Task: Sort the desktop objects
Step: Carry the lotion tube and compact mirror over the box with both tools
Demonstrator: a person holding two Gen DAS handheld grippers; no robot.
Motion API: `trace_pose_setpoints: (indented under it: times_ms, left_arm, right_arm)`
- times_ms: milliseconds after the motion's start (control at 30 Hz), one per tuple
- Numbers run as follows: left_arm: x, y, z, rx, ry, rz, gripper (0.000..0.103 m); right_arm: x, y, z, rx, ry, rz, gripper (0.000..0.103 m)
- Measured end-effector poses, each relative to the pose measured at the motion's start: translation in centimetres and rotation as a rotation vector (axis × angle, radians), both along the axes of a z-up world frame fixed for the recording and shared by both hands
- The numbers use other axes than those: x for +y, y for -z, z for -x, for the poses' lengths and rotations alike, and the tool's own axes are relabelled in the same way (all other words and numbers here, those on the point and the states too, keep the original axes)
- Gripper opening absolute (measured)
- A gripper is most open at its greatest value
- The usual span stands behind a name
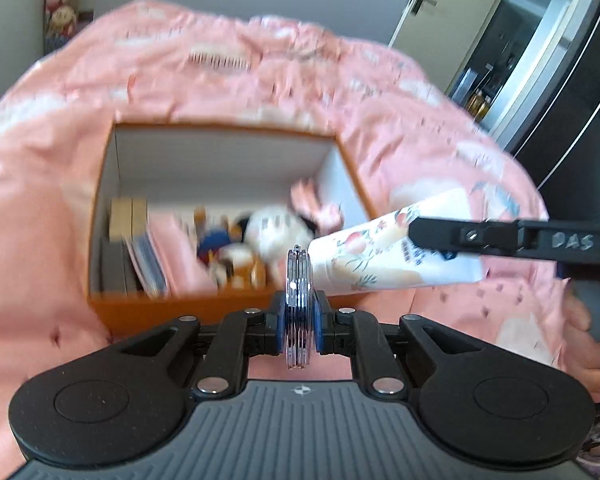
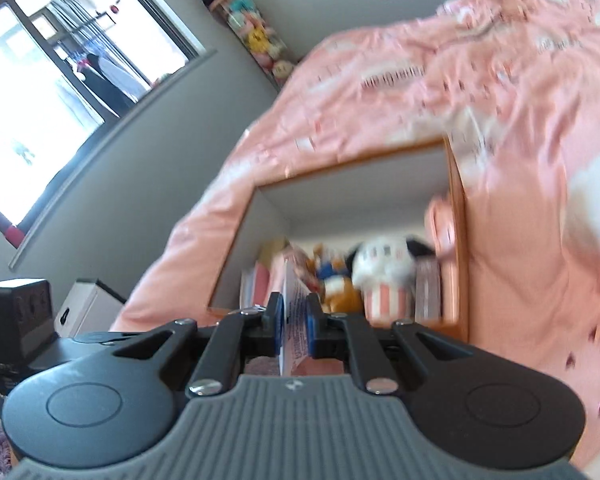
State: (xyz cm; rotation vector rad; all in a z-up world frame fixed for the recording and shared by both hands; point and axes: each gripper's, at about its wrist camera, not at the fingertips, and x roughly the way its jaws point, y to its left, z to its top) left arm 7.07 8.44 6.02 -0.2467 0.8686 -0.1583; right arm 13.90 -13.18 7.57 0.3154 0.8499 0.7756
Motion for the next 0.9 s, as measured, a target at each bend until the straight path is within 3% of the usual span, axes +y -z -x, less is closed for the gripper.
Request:
trace_pose_setpoints:
  times_ms: [133, 267, 567, 733, 900]
  left_arm:
    - [1.4, -1.8, -2.3, -0.052, -0.024, -0.044, 0.015]
    - [3.6, -2.0, -6.2, -0.043, -0.075, -0.045, 0.015]
    - [6.8, 3.5, -13.8, 0.053, -0.171, -0.012, 0.015]
    - [7.1, 6.2, -16.1, 0.086, -0.188, -0.049, 0.015]
    - [7.9, 8.5, -17.4, 0.129, -0.174, -0.038, 0.015]
  right_arm:
    - [0.9, -1.1, -1.6, -0.043, 0.010, -0.018, 0.012]
    - [2.5, -1.5, -3.7, -0.076, 0.010, -0.011, 0.012]
    - [7.8, 0.3, -9.8, -0.101, 0.004, 0.050, 0.012]
    - [9.9, 2.6, -12.2, -0.094, 0.011, 0.116, 0.012]
    - [10.6, 4.5, -13.6, -0.069, 0.025, 0.143, 0.012]
